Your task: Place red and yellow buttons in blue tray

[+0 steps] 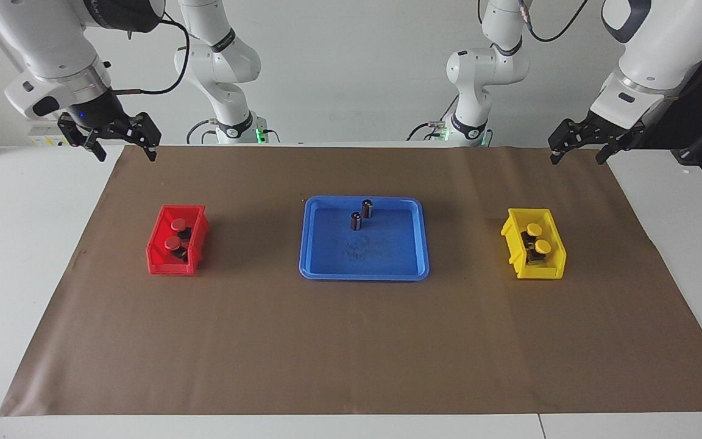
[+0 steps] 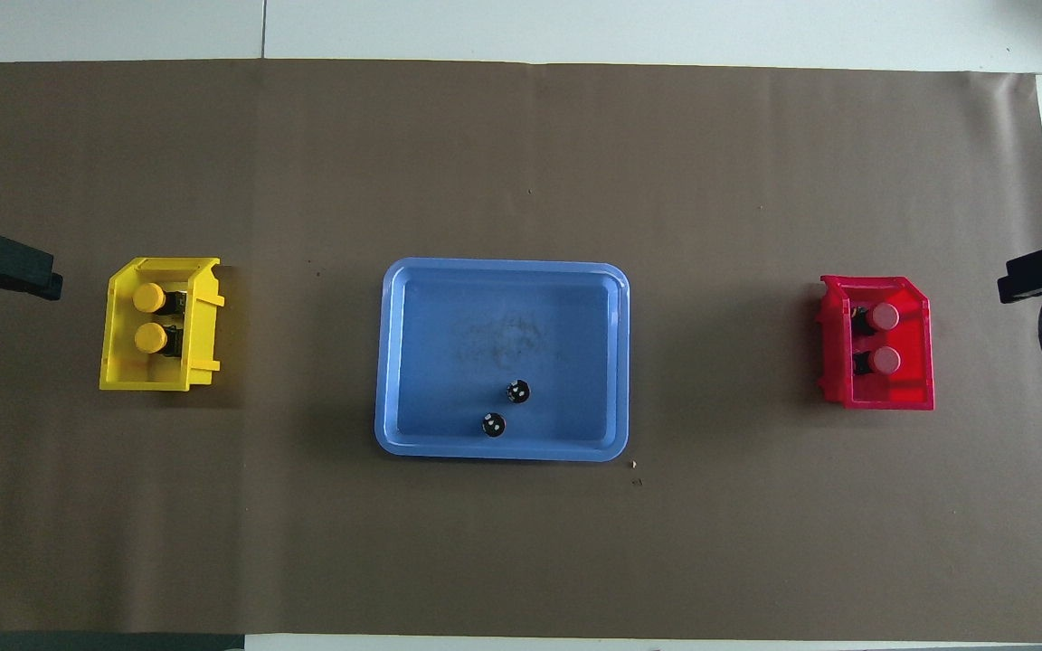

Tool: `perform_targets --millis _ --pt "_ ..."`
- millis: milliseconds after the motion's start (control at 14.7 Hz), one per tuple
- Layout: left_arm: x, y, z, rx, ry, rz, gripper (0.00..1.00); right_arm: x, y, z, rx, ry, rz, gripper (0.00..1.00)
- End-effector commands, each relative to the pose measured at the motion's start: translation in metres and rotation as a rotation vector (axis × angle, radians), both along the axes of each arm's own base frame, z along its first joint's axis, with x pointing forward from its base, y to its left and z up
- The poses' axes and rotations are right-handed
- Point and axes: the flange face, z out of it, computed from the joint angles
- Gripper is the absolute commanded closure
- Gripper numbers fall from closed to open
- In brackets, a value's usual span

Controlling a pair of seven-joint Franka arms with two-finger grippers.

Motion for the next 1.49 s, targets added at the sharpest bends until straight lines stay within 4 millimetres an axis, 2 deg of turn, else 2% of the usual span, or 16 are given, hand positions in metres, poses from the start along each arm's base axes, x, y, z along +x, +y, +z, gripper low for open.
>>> perform_targets --millis 0,271,611,747,814,1018,1222,1425 --pt "-0.007 0.003 0.001 0.016 -0.012 0.001 0.0 0.003 -0.004 0.001 0.013 -0.008 -0.02 0.0" --pt "-0.007 0.003 0.001 0.016 -0.012 0.001 0.0 0.002 0.001 0.001 0.015 -0.009 -0.017 0.0" --pt "-0.007 0.003 0.001 0.016 -0.012 0.001 0.0 -0.001 0.001 -0.008 0.014 -0.004 -0.004 0.01" --pt "-0.007 0.003 0.001 0.016 -0.012 0.001 0.0 0.002 0.001 -0.029 0.019 -0.089 -0.005 0.14" --pt "-0.007 0.003 0.001 0.016 -0.012 0.001 0.0 0.001 0.001 -0.048 0.033 -0.098 -0.007 0.17" --pt "-0.007 0.003 0.001 0.016 -0.012 0.001 0.0 0.014 0.004 -0.1 0.058 -0.095 -0.012 0.22" --pt "-0.007 0.003 0.001 0.016 -0.012 0.001 0.0 0.031 -0.016 -0.15 0.054 -0.096 -0.029 0.22" --pt "-0.007 0.003 0.001 0.016 -0.012 0.001 0.0 0.034 -0.019 -0.194 0.051 -0.12 -0.036 0.28"
